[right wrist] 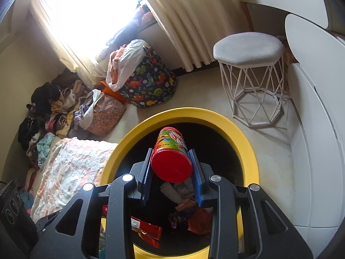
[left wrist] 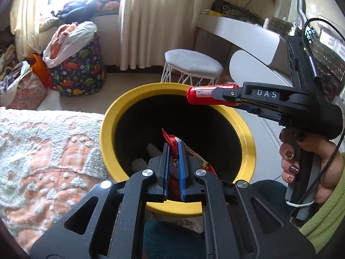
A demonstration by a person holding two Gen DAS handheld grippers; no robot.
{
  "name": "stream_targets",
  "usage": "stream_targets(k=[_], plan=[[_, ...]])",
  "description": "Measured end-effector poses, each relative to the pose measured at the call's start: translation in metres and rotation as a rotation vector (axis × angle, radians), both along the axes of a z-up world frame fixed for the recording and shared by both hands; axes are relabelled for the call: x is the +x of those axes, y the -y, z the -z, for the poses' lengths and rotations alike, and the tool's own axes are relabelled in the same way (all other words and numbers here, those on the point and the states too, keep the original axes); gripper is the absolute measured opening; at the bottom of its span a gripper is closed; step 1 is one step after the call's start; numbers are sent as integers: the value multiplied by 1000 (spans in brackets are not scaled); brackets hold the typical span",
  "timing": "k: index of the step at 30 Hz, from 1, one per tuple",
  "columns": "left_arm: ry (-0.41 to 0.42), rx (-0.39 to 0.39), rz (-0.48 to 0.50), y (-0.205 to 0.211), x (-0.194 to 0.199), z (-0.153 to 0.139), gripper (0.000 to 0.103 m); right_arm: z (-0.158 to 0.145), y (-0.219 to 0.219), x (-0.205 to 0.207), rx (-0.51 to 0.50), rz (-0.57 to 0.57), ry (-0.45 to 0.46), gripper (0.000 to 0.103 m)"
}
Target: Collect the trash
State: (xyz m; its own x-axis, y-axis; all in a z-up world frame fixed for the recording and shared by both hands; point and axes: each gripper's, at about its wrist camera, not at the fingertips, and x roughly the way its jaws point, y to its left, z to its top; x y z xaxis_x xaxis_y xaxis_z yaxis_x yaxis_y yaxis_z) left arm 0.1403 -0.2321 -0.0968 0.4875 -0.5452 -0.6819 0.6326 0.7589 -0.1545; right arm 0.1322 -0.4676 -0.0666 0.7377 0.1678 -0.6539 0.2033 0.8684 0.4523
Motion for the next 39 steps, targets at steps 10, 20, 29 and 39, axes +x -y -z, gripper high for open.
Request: stream_targets(k=[10,20,29,39], plan=[[-44,35,35,14,2,15,5,1,-1,1,-31,7,-26,31],[-78,23,-4,6,5,16,54,-4,-3,-7,-77,23,-51,48],[-59,8,-69,-14,3,1,90,-21,-16,-24,-120,-2,-16,74],[-15,-22,-186,-54,-3,-21,92,-58,-45,-52,-199,-58,96,94]])
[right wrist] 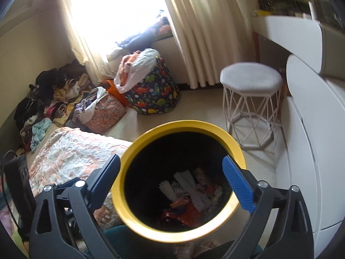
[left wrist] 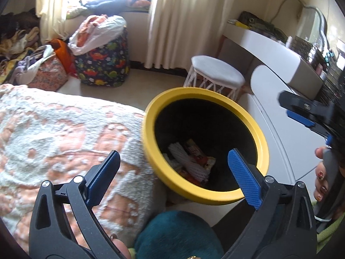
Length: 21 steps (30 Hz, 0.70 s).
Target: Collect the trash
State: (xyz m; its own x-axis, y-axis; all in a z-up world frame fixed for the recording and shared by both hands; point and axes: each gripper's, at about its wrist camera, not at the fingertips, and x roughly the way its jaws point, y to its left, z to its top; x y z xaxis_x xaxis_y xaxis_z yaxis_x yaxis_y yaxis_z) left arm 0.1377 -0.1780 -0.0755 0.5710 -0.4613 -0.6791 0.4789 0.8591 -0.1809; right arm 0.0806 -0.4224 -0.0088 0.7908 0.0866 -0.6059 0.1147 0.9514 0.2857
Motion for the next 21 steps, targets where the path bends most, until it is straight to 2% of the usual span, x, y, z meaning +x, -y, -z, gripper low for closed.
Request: stream_targets(k=[7,12,16,21], plan=[[64,0,-97,-34,-15,-15,92,-13,-20,-23,-29,-36,68,96],[105,-7,-181,-61,-29,-24,92,-13,-43,-32,-46,-70,72,96],[154,8,-236,-82,-45,-29,92,-14,-62,-46,-51,-70,137,96],[216,32,-281,-102,-64,-31,92,-13,-81,-66,-117,-31,229,96]])
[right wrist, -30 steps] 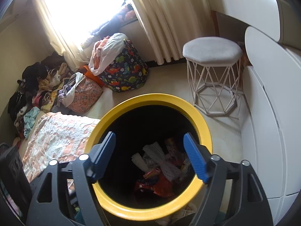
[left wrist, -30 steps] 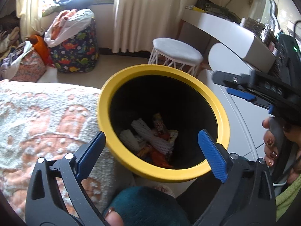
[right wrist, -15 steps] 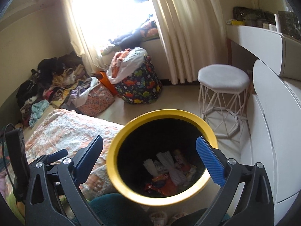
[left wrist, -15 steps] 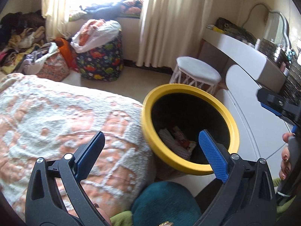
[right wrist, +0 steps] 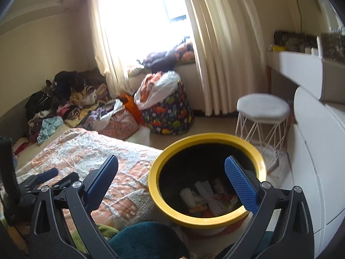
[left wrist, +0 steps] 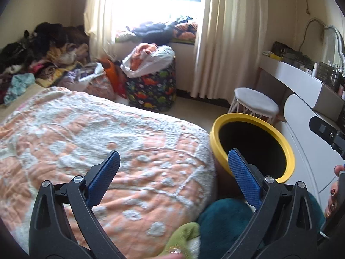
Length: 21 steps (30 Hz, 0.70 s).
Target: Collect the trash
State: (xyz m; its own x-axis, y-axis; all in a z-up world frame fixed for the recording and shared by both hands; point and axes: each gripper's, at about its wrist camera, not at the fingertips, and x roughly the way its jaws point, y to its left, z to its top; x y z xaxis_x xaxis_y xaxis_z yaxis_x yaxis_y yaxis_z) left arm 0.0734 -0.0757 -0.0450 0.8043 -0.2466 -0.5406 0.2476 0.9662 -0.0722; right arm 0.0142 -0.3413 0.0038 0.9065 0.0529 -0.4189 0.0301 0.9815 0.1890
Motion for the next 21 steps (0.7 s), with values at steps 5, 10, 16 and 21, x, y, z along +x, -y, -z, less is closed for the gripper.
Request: stream_targets(k=[5,10,16,21], plan=[[49,0,-20,-16,-13,0,92,4,-11,-20,-51,43,108,96],[71,-6,-31,-22,-23,2,92,7,-20,-29,-113,29,186,96],[97,-10,-37,-21,-28,2,92,13,-18,-28,-104,35,184,96],[105,-9,-38,-21,-29,2,92,13,-17,-27,-105,40,181,96]])
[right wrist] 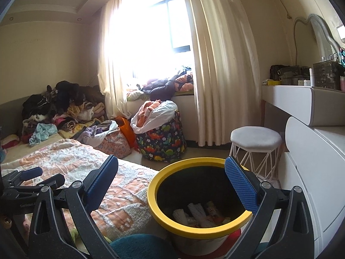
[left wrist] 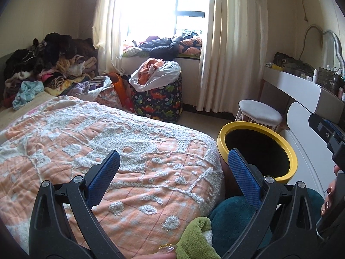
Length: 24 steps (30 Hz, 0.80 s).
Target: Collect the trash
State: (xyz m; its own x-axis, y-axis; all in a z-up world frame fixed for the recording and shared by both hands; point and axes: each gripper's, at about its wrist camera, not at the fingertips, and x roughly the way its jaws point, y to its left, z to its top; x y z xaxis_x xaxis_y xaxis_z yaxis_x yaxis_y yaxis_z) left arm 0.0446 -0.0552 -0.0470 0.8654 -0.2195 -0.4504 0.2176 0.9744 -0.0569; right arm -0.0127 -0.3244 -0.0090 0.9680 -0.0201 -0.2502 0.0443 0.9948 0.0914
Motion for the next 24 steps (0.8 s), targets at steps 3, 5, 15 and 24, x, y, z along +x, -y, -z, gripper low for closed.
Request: stream_targets(k=[3,5,15,24], plan=[[-3,-2,2,1,0,0,92,1,-1,1,0,-9,-2,96],[-3,-2,1,1,-1,0,92,2,-1,1,-6,-9,-1,96],[-3,-3,2,0,0,0,92,2,-2,-1,-5,-11,4,96],[-3,-3,3,0,0,0,92,2,-1,0,1,-7,2,96]])
